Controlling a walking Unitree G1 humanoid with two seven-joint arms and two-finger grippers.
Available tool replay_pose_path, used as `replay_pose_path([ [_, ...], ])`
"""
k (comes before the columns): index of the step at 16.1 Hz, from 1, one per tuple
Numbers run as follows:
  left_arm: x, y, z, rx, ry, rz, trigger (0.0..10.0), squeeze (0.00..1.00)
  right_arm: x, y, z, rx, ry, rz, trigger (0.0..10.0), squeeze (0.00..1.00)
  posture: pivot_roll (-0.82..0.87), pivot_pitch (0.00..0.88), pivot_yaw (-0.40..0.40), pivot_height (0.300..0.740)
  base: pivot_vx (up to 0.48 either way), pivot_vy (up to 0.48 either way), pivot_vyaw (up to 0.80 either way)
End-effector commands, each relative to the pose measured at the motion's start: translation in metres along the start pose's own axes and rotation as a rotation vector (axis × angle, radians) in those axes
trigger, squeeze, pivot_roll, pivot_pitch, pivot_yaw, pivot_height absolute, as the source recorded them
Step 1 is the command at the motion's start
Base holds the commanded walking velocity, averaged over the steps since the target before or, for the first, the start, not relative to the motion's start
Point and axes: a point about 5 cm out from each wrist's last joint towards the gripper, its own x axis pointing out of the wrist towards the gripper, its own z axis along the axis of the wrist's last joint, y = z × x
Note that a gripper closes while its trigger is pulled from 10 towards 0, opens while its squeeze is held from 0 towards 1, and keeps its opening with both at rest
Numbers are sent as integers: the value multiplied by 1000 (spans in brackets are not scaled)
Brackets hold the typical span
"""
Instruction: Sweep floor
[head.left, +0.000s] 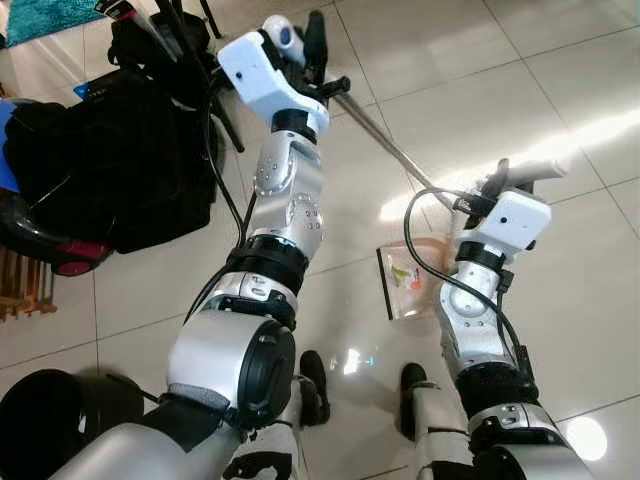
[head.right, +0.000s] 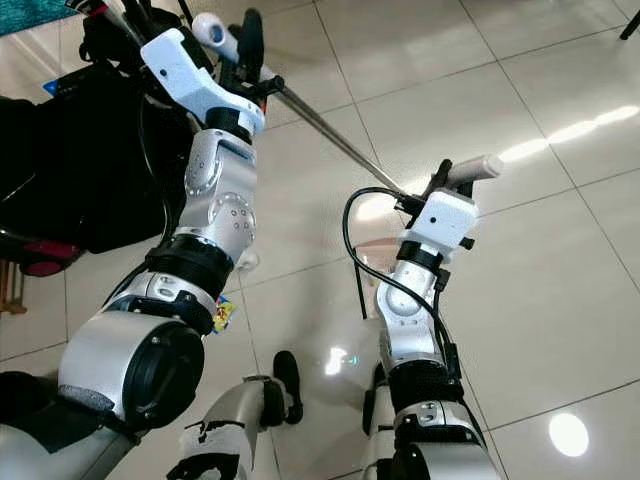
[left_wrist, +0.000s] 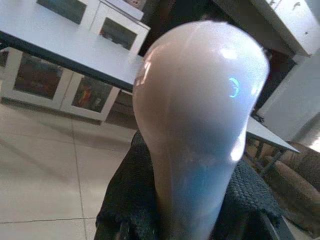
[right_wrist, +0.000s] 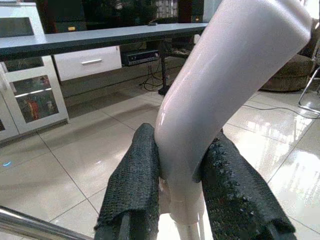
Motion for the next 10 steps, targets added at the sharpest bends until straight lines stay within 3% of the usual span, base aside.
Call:
replay_pose_path([
  [1,6,-37,-3,-58,3,-131,10000,0,-12,-2,-14,16,99,-13,10000,0,83,339,143,740,0,0,0],
  [5,14,-34,14,51,31,-314,10000,0,-3,-7,-16,3,107,-10,10000,0,91,328,131,740,0,0,0],
  [6,14,-28,28,69,11,-380,10000,0,-1,-10,-16,-1,104,-13,10000,0,88,318,128,740,0,0,0],
  [10,8,-19,40,206,58,-566,10000,0,-1,-16,-19,-6,120,-13,10000,0,83,302,123,740,0,0,0],
])
